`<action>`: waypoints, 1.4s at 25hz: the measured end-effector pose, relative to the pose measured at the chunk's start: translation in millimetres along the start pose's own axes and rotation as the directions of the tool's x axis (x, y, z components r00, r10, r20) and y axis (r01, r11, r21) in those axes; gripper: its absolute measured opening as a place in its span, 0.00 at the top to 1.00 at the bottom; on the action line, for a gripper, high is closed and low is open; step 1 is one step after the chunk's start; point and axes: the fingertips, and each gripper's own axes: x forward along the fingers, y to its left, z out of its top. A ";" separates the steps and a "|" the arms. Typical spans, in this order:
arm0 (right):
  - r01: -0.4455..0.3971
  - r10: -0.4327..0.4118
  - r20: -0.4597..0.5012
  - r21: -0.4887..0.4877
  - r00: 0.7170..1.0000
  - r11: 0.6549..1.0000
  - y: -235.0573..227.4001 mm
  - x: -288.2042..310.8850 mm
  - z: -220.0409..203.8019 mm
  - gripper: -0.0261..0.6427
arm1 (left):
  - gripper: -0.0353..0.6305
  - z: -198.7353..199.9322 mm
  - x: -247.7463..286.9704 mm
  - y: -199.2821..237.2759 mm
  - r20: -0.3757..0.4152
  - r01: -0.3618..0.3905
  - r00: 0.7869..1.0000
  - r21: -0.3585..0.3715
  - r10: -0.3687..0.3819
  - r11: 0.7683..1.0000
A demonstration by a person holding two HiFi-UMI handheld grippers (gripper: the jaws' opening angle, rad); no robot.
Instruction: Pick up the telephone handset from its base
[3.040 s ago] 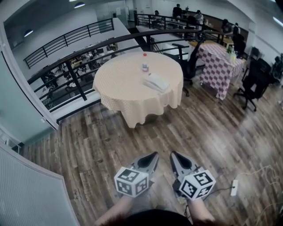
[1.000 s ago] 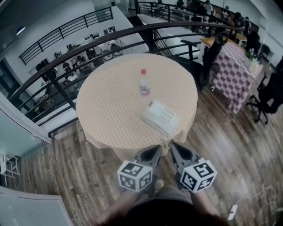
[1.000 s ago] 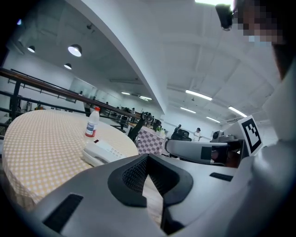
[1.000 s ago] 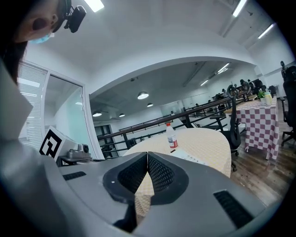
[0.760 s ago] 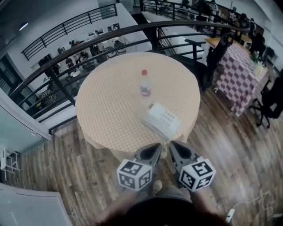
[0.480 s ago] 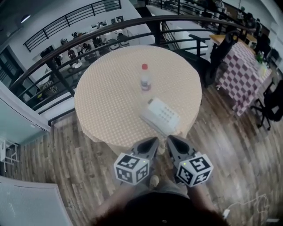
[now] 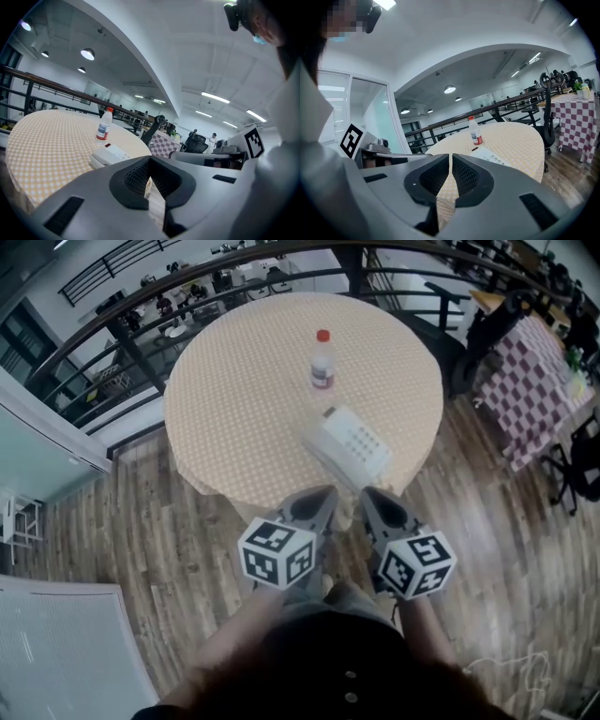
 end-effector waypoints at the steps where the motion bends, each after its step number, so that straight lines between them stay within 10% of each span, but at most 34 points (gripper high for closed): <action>1: 0.000 0.000 -0.004 0.003 1.000 1.000 0.4 1.5 -0.8 0.94 | 0.94 0.0 -0.2 1.5 0.000 -0.004 1.000 -0.004 0.004 1.000; 35: -0.034 0.039 -0.079 0.064 0.996 0.997 -14.3 114.1 26.0 0.94 | 0.94 33.5 51.3 88.0 -0.085 0.104 0.991 -0.041 -0.107 0.994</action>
